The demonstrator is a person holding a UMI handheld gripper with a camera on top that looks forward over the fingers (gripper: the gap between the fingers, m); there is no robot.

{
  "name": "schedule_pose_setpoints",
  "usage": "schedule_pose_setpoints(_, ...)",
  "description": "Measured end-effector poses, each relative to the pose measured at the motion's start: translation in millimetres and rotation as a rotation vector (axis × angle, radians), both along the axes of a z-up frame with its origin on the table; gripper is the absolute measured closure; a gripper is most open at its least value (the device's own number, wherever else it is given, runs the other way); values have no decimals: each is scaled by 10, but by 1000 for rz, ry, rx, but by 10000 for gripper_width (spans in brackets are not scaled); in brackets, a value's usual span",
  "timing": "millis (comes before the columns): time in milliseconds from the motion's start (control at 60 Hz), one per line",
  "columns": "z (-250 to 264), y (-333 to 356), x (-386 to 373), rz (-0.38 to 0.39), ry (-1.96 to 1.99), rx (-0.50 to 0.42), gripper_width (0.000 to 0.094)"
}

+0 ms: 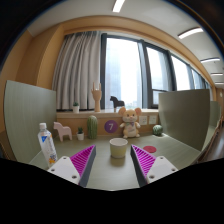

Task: Pour water

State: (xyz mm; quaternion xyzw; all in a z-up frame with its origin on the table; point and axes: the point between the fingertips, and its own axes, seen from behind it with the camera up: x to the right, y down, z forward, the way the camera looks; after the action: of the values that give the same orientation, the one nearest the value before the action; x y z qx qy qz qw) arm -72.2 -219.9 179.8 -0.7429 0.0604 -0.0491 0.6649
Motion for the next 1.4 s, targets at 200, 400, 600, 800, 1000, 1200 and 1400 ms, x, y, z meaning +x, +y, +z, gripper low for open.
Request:
schedule_pose_setpoints(200, -515, 134, -1193, 208, -7, -20, 235)
schedule_pose_setpoints(400, -666, 274, -2085, 342, -30, -41, 229)
schedule_pose_setpoints(600, -608, 677, -2481, 373, 20, -36, 227)
schedule_pose_setpoints(800, -707, 1096, -2682, 365, 12, -57, 228)
schedule_pose_setpoints(1000, -799, 1330, -2730, 372, 2, -62, 268)
schedule_pose_setpoints(1200, -792, 1403, -2697, 349, -42, -24, 491)
schedule_pose_setpoints(1400, -779, 1403, -2748, 403, -15, 9, 605)
